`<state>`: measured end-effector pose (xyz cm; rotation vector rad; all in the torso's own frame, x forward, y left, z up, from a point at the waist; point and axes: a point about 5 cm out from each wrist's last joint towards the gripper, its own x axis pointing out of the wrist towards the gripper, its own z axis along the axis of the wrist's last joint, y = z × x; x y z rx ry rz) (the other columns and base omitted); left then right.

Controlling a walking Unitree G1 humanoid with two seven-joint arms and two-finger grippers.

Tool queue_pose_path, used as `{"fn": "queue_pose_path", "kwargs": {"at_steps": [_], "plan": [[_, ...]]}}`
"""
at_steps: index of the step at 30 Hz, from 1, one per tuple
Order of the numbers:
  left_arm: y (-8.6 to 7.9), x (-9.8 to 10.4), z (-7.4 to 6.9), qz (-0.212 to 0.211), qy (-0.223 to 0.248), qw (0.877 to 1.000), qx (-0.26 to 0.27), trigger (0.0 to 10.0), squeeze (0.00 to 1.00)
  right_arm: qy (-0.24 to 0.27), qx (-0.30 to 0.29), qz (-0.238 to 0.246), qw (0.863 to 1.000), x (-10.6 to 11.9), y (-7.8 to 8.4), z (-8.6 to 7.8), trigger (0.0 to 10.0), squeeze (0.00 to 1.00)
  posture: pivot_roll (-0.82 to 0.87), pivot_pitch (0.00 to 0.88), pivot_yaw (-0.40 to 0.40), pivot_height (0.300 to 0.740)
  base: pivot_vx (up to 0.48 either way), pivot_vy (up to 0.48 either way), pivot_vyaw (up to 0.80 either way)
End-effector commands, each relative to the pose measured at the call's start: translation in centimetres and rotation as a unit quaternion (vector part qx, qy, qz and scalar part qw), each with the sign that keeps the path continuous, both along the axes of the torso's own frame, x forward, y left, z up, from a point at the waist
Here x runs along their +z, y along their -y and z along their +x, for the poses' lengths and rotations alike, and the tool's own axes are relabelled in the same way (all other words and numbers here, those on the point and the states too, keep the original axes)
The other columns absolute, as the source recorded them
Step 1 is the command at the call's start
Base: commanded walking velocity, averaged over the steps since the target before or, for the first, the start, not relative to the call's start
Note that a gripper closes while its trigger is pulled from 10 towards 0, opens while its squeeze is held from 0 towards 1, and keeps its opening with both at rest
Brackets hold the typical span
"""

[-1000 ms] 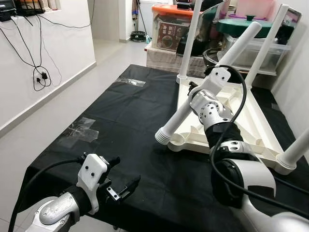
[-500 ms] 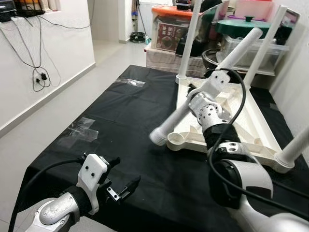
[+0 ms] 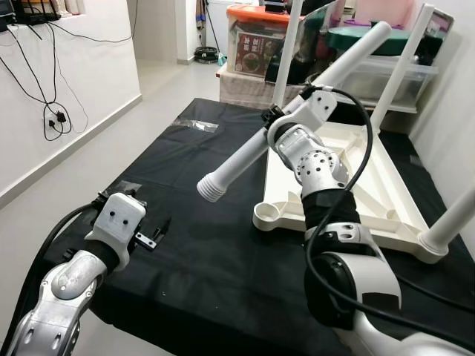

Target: Building children table

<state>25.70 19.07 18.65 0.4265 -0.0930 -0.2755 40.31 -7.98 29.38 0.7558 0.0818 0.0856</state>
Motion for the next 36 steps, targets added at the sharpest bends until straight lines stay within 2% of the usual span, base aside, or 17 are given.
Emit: {"fn": "queue_pose_path", "kwargs": {"at_steps": [1, 2, 3, 4, 5, 7, 8, 9, 17, 29, 30, 31, 32, 36], "plan": [[-0.2, 0.3, 0.3, 0.005, 0.004, 1.0, 0.003, 10.0, 0.0, 0.042, 0.042, -0.008, 0.998, 1.1, -1.3, -0.7, 0.0, 0.0, 0.09, 0.0, -0.063, 0.74, 0.0, 0.0, 0.0], [-0.2, 0.3, 0.3, 0.005, 0.004, 1.0, 0.003, 10.0, 0.0, 0.042, 0.042, -0.008, 0.998, 1.1, -1.3, -0.7, 0.0, 0.0, 0.09, 0.0, -0.063, 0.74, 0.0, 0.0, 0.0], [-0.1, 0.6, 0.7, 0.006, 0.005, 1.0, -0.003, 10.0, 0.0, 0.077, 0.082, -0.034, 0.993, 1.5, -3.0, -1.6, 0.0, 0.0, 0.09, 0.0, -0.056, 0.74, 0.0, 0.0, 0.0], [-0.1, 0.6, 0.7, 0.006, 0.005, 1.0, -0.003, 10.0, 0.0, 0.077, 0.082, -0.034, 0.993, 1.5, -3.0, -1.6, 0.0, 0.0, 0.09, 0.0, -0.056, 0.74, 0.0, 0.0, 0.0], [0.1, 0.8, 1.0, 0.004, 0.004, 1.0, -0.012, 10.0, 0.0, 0.107, 0.12, -0.053, 0.986, 1.7, -4.7, -2.6, 0.0, 0.0, 0.09, 0.0, -0.053, 0.74, 0.0, 0.0, 0.0], [0.6, 0.9, 1.3, -0.005, 0.0, 1.0, -0.03, 10.0, 0.0, 0.145, 0.171, -0.072, 0.972, 2.0, -6.9, -4.2, 0.0, 0.0, 0.09, 0.0, -0.052, 0.74, 0.0, 0.0, 0.0], [0.6, 0.9, 1.3, -0.005, 0.0, 1.0, -0.03, 10.0, 0.0, 0.145, 0.171, -0.072, 0.972, 2.0, -6.9, -4.2, 0.0, 0.0, 0.09, 0.0, -0.052, 0.74, 0.0, 0.0, 0.0], [0.7, 0.9, 1.4, -0.008, 0.0, 0.999, -0.034, 10.0, 0.0, 0.159, 0.189, -0.074, 0.966, 2.2, -7.5, -4.8, 0.0, 0.0, 0.09, 0.0, -0.052, 0.74, 0.0, 0.0, 0.0], [0.9, 0.5, 2.4, -0.024, -0.007, 0.999, -0.036, 10.0, 0.0, 0.19, 0.247, -0.081, 0.947, 2.7, -9.4, -6.8, 0.0, 0.0, 0.08, 0.0, -0.046, 0.74, 0.0, 0.0, 0.0], [0.7, 0.5, 2.9, -0.036, -0.004, 0.999, -0.028, 10.0, 0.0, 0.213, 0.278, -0.077, 0.933, 2.7, -9.9, -8.3, 0.0, 0.0, 0.08, 0.0, -0.043, 0.74, 0.0, 0.0, 0.0], [0.7, 0.5, 2.9, -0.037, -0.002, 0.999, -0.025, 4.9, 0.0, 0.215, 0.283, -0.077, 0.931, 2.7, -10.0, -8.4, 0.0, 0.0, 0.08, 0.0, -0.043, 0.74, 0.0, 0.0, 0.0], [0.7, 0.5, 2.9, -0.037, -0.002, 0.999, -0.025, 4.9, 0.0, 0.215, 0.283, -0.077, 0.931, 2.7, -10.0, -8.4, 0.0, 0.0, 0.08, 0.0, -0.043, 0.74, 0.0, 0.0, 0.0], [0.7, 0.5, 2.9, -0.041, 0.0, 0.999, -0.026, 0.0, 0.0, 0.22, 0.289, -0.077, 0.928, 2.7, -10.0, -8.7, 0.0, 0.0, 0.08, 0.0, -0.043, 0.74, 0.0, 0.0, 0.0], [0.7, 0.7, 3.0, -0.049, 0.011, 0.998, -0.024, 0.0, 0.0, 0.229, 0.303, -0.075, 0.922, 2.9, -10.1, -9.1, 0.0, 0.0, 0.08, 0.0, -0.045, 0.74, 0.0, 0.0, 0.0]]}}
